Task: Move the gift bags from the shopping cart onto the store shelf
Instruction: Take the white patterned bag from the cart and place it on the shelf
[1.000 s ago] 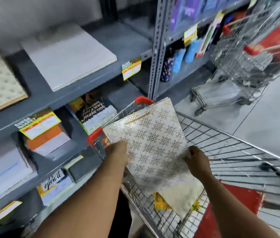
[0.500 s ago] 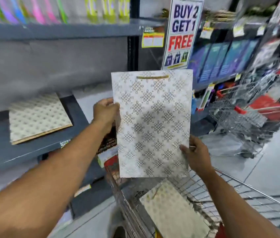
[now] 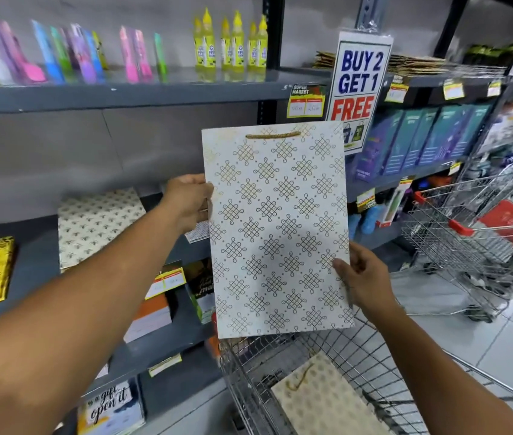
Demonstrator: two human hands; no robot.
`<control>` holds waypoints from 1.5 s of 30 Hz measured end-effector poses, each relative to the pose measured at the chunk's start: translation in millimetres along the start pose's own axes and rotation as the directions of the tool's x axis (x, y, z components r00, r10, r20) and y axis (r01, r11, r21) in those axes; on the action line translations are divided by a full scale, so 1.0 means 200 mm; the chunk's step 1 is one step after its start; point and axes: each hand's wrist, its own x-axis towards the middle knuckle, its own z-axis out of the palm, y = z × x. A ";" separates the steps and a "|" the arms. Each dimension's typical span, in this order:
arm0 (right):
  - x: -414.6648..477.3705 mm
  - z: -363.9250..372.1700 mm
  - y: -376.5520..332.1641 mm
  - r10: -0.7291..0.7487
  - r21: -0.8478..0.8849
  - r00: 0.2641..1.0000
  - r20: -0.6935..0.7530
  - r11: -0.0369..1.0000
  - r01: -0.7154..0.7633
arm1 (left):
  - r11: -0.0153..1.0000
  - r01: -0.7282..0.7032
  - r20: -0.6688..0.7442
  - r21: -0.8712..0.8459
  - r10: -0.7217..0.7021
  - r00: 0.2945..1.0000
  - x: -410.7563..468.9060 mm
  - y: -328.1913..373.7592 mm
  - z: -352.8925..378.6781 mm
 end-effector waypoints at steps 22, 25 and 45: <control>1.00 0.91 0.14 -0.048 -0.676 0.999 0.003 0.736 0.037 | 0.944 0.293 -0.334 0.150 -0.231 0.914 1.39 -0.33 -0.58; 1.17 1.02 0.17 -0.033 -0.727 0.999 -0.002 0.686 0.022 | 0.909 0.293 -0.316 0.295 -0.197 0.928 1.56 -0.38 -0.61; 1.41 1.16 0.33 0.011 -0.761 0.997 0.082 0.646 0.056 | 0.807 0.348 -0.356 0.477 -0.184 0.916 1.84 -0.57 -0.61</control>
